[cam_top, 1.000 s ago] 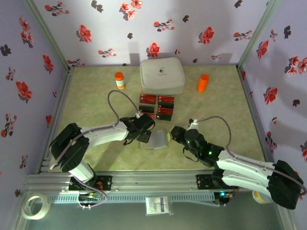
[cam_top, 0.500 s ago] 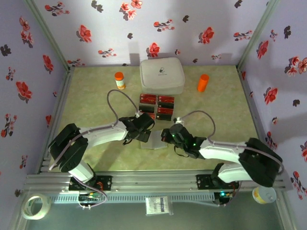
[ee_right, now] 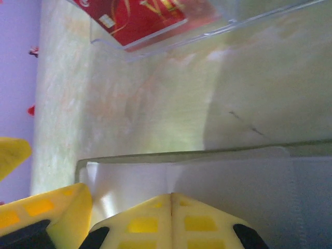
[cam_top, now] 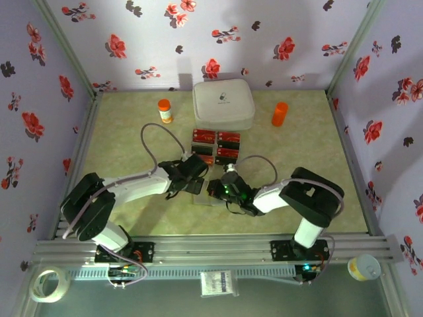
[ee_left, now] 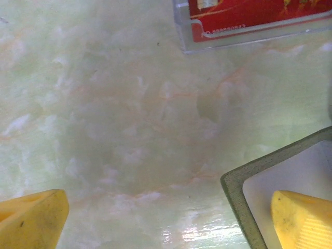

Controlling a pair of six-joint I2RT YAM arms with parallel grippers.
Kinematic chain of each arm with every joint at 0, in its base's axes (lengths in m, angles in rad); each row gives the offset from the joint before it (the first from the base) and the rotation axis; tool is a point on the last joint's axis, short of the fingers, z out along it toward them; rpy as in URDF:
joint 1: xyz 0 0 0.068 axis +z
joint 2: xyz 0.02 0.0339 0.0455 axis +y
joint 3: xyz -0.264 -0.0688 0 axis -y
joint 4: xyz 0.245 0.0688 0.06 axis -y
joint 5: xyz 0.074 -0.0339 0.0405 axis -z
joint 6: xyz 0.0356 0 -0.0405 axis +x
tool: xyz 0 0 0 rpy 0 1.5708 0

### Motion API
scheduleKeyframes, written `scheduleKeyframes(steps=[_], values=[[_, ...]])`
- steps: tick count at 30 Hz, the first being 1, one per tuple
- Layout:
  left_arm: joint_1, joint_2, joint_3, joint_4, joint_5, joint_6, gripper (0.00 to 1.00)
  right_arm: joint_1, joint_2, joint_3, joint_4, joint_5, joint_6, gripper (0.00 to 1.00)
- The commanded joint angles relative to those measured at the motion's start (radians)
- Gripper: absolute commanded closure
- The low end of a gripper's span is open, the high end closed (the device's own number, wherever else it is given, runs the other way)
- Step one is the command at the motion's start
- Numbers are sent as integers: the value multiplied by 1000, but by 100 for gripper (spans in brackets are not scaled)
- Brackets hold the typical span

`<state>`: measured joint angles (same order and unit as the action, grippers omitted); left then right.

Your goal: Put the credit cards into the card holder

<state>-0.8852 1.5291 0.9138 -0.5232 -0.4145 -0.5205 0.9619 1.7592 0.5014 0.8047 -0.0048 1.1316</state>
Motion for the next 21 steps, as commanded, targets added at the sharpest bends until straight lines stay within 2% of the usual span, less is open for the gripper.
scheduleKeyframes(steps=[1,12,21], values=[[21,-49,-6,2,23,-27,0,11,65,-6,90,-18,60,100],[29,-88,-44,53,162,-167,0,23,119,-40,179,0,109,100],[34,-50,-186,139,171,-266,0,24,64,-76,167,31,103,100]])
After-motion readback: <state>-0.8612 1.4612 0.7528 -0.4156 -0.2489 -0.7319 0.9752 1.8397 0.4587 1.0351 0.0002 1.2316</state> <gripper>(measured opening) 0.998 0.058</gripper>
